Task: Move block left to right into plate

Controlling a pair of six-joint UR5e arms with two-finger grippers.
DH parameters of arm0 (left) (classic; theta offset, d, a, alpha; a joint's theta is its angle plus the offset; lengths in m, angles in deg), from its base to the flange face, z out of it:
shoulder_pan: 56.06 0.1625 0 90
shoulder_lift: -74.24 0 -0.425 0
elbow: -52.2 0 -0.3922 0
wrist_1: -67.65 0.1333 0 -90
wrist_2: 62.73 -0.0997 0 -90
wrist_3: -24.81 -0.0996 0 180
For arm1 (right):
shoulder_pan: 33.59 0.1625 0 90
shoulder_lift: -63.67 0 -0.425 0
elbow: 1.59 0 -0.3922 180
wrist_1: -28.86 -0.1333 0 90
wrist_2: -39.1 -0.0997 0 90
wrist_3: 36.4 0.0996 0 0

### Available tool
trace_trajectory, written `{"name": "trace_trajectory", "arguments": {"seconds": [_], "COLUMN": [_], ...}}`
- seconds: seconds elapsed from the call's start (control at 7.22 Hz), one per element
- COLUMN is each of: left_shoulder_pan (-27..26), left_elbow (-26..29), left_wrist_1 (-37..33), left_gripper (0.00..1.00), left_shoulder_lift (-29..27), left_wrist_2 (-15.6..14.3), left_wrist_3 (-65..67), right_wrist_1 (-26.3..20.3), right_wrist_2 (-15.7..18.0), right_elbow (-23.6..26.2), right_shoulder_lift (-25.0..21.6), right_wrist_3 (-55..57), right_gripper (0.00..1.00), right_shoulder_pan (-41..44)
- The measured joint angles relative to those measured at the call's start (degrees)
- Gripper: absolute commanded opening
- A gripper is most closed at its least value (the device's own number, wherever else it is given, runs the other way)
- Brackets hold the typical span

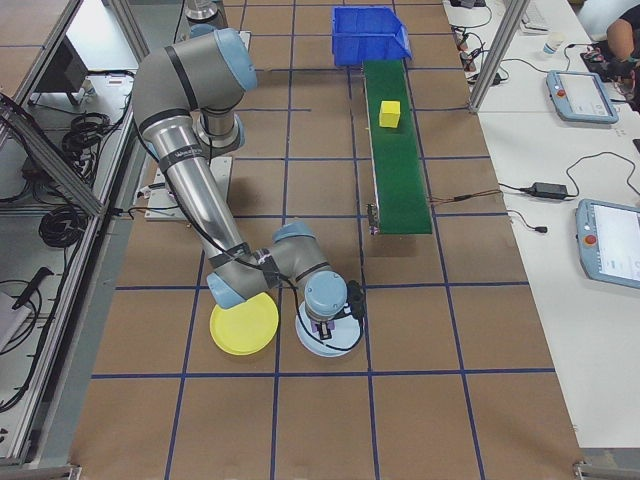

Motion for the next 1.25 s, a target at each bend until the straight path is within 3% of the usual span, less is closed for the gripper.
{"name": "trace_trajectory", "arguments": {"seconds": [0.55,1.25], "left_shoulder_pan": [-0.03,0.05], "left_elbow": [0.37,-0.09], "left_wrist_1": [0.00,-0.37], "left_gripper": [1.00,1.00], "left_shoulder_lift": [0.00,0.25], "left_wrist_2": [-0.18,-0.39], "left_wrist_3": [-0.06,-0.09], "right_wrist_1": [-2.50,-5.91], "right_wrist_2": [0.64,-1.01], "right_elbow": [-1.42,-1.76], "right_shoulder_lift": [-5.75,-8.89], "right_wrist_3": [3.11,39.28], "right_gripper": [0.96,0.99], "right_shoulder_pan": [10.38,35.85]}}
